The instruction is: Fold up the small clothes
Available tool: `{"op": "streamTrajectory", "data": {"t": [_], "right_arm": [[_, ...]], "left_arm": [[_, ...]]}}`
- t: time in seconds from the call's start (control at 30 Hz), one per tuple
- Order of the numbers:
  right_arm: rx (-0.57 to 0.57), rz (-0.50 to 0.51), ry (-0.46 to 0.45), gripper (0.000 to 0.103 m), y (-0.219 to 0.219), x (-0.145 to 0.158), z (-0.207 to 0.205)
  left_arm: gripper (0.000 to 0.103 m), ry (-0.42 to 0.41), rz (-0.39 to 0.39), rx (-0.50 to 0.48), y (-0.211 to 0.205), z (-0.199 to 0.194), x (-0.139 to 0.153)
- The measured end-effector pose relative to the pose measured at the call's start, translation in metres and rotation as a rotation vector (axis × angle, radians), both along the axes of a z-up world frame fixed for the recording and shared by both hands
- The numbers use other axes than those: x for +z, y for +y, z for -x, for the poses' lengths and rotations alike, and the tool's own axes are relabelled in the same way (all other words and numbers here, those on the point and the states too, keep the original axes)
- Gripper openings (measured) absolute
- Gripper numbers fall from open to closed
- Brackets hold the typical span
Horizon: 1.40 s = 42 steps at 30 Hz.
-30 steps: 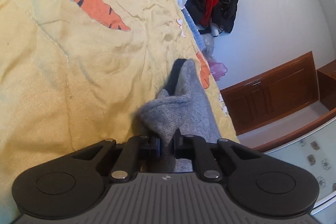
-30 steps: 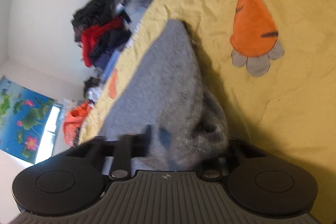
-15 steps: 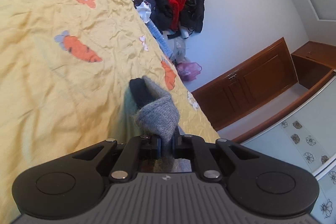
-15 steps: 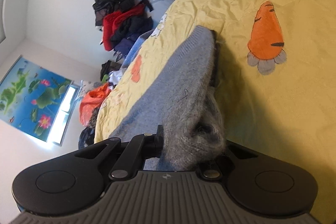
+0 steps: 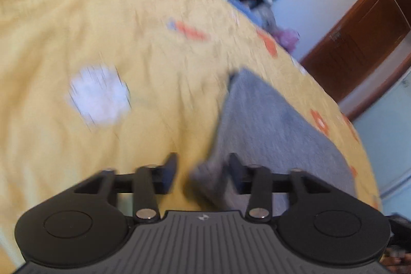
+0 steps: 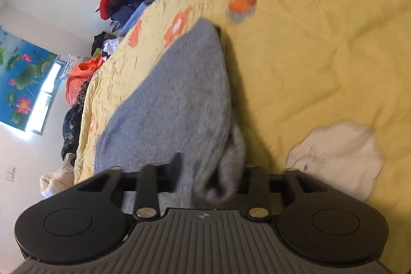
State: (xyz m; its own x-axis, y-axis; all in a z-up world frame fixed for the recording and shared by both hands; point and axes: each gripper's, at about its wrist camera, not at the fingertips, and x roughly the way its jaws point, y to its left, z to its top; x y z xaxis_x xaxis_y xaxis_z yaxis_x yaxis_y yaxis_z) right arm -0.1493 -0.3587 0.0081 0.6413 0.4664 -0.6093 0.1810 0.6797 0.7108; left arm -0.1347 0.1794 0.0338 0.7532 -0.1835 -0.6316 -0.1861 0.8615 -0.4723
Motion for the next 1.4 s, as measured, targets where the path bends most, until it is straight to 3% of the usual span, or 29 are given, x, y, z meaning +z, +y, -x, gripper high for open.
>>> {"op": "streamTrajectory", "data": {"t": [0.07,0.13,0.2,0.33,0.4,0.47,0.6,0.63,0.7,0.77,0.83,0.9,0.97,1.03,1.07,1.1,1.13,1.17,1.2,1.27,1.33,1.4], "right_arm": [[-0.028,0.081,-0.096,0.067,-0.011,0.022,-0.004],[-0.035,0.168,-0.152,0.067,-0.019,0.036,-0.021],[-0.024,0.213,-0.176,0.067,-0.03,0.037,-0.048],[0.01,0.258,-0.164,0.067,-0.027,0.022,-0.123],[0.027,0.3,-0.159,0.067,-0.017,0.014,-0.154],[0.058,0.323,-0.14,0.066,-0.008,0.006,-0.179],[0.127,0.306,-0.128,0.066,0.01,-0.004,-0.204],[0.14,0.31,-0.133,0.064,0.014,-0.005,-0.207],[0.166,0.319,-0.129,0.017,0.019,-0.003,-0.212],[0.192,0.343,-0.137,0.016,0.024,-0.001,-0.213],[0.136,0.379,-0.18,0.015,0.023,0.004,-0.207],[0.056,0.347,-0.171,0.014,0.01,-0.001,-0.208],[0.059,0.326,-0.136,0.014,0.006,-0.012,-0.209],[0.049,0.363,-0.146,0.017,0.011,-0.009,-0.204],[0.032,0.366,-0.147,0.029,0.012,-0.006,-0.201],[-0.002,0.377,-0.154,0.047,0.012,0.0,-0.197],[-0.04,0.398,-0.186,0.055,0.012,0.008,-0.19],[-0.072,0.413,-0.23,0.062,0.012,0.018,-0.181],[-0.091,0.403,-0.268,0.062,0.013,0.025,-0.174],[-0.069,0.344,-0.294,0.062,0.02,0.034,-0.168],[-0.012,0.385,-0.289,0.062,0.044,0.035,-0.172],[0.045,0.518,-0.291,0.061,0.073,0.027,-0.179]], "left_arm": [[0.086,-0.138,-0.062,0.088,0.007,-0.001,0.023],[0.086,-0.224,-0.082,0.074,0.009,-0.022,0.036],[0.086,-0.182,-0.116,0.002,0.0,-0.069,0.036],[0.086,-0.089,-0.243,-0.122,-0.035,-0.16,0.009],[0.086,-0.077,-0.258,-0.208,-0.05,-0.191,-0.001],[0.086,-0.008,-0.251,-0.263,-0.063,-0.219,-0.01],[0.085,0.035,-0.28,-0.375,-0.087,-0.241,-0.026],[0.081,0.038,-0.289,-0.39,-0.09,-0.242,-0.03],[0.015,0.008,-0.322,-0.394,-0.092,-0.242,-0.03],[0.008,0.012,-0.287,-0.36,-0.085,-0.243,-0.026],[0.007,0.015,-0.324,-0.3,-0.079,-0.243,-0.028],[0.007,-0.001,-0.304,-0.267,-0.072,-0.241,-0.032],[0.007,-0.003,-0.32,-0.259,-0.075,-0.238,-0.03],[0.011,-0.008,-0.395,-0.25,-0.084,-0.235,-0.024],[0.013,-0.016,-0.434,-0.236,-0.087,-0.231,-0.02],[0.017,-0.028,-0.477,-0.214,-0.089,-0.226,-0.013],[0.022,-0.049,-0.527,-0.179,-0.092,-0.219,-0.004],[0.038,-0.073,-0.567,-0.142,-0.095,-0.212,0.004],[0.068,-0.107,-0.585,-0.105,-0.098,-0.204,0.013],[0.095,-0.212,-0.548,-0.096,-0.107,-0.19,0.027],[0.095,-0.255,-0.502,-0.164,-0.124,-0.189,0.03],[0.095,-0.216,-0.507,-0.231,-0.148,-0.199,0.019]]}}
